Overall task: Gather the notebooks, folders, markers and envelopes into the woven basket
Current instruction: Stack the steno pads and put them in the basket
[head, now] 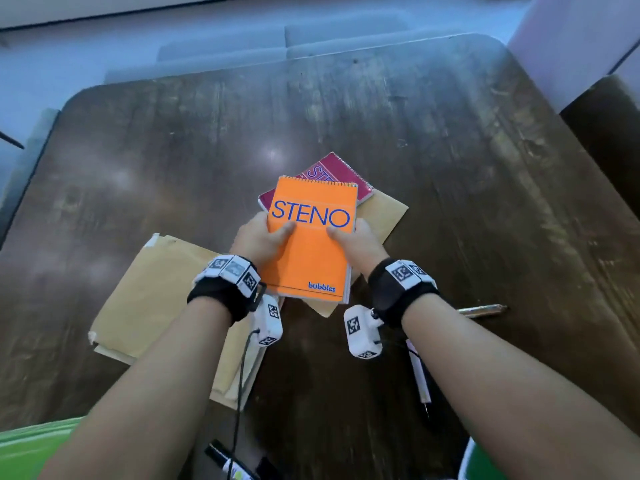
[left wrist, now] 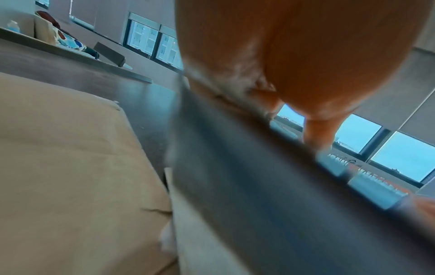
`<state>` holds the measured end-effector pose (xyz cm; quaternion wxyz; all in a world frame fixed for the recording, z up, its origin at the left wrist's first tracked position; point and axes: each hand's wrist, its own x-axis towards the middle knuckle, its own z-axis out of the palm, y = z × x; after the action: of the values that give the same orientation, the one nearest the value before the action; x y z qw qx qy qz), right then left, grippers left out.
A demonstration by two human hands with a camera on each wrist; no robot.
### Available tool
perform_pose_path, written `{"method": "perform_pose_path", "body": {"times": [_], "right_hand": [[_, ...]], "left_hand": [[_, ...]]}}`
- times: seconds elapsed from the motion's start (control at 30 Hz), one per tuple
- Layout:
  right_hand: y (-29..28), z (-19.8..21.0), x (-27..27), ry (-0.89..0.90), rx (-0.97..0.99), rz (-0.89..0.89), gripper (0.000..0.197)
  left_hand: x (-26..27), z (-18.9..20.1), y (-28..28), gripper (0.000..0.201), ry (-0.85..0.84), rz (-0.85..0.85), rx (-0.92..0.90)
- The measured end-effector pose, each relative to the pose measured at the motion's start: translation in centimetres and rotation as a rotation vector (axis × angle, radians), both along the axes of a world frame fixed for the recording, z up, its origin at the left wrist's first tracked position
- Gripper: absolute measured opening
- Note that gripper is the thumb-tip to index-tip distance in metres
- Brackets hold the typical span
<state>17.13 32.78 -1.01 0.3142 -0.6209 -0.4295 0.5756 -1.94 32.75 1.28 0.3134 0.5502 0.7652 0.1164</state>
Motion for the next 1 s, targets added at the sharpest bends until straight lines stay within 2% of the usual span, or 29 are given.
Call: {"method": "perform_pose_path", "body": {"times": [0.1, 0.2, 0.33, 0.4, 0.47, 0.57, 0.63, 0.73, 0.83, 0.93, 1.0], "right_hand": [[4.4, -1.4, -0.1, -0.132, 0.009, -0.016, 0.016], [7.8, -3.4, -0.2, -0.294, -0.009, 0.001, 0.018], [10.3, -5.3, -0.6, -0.438, -0.037, -0.057, 0.043], [11.0, -6.1, -0.8, -0.47, -0.03, -0.086, 0.041], [11.4, -6.7, -1.0, -0.479, -0.035, -0.113, 0.038], [11.4, -7.1, -1.2, -0.502, -0.053, -0.141, 0.044], [11.1, -7.0, -1.1, -0.511, -0.061, -0.171, 0.051], [10.3, -6.9, -1.0, -0.493, -0.088, -0.2, 0.056], [8.7, -6.0, -0.8, -0.444, -0.131, -0.199, 0.058], [6.7, -5.3, 0.4, -0.406, -0.183, -0.176, 0.06], [5.2, -5.2, 1.2, -0.394, -0.222, -0.13, 0.053]], "left_hand": [[0.1, -2.2, 4.6, 0.053, 0.033, -0.027, -0.037], [0.3, -4.3, 8.1, 0.057, 0.085, -0.057, 0.007], [-0.1, -6.7, 11.3, 0.073, 0.213, -0.133, 0.059], [-0.5, -7.7, 12.6, 0.069, 0.191, -0.167, 0.042], [-0.6, -8.1, 13.3, 0.056, 0.208, -0.182, 0.045], [-0.1, -7.8, 13.1, 0.059, 0.289, -0.166, 0.064], [0.3, -7.5, 12.4, 0.062, 0.281, -0.15, 0.082], [0.6, -6.6, 10.9, 0.061, 0.109, -0.096, 0.111], [1.2, -5.5, 8.7, 0.064, 0.017, -0.058, 0.163], [1.9, -5.6, 5.6, 0.082, -0.052, -0.013, 0.067], [2.2, -6.8, 3.1, 0.08, -0.087, 0.023, -0.036]]}}
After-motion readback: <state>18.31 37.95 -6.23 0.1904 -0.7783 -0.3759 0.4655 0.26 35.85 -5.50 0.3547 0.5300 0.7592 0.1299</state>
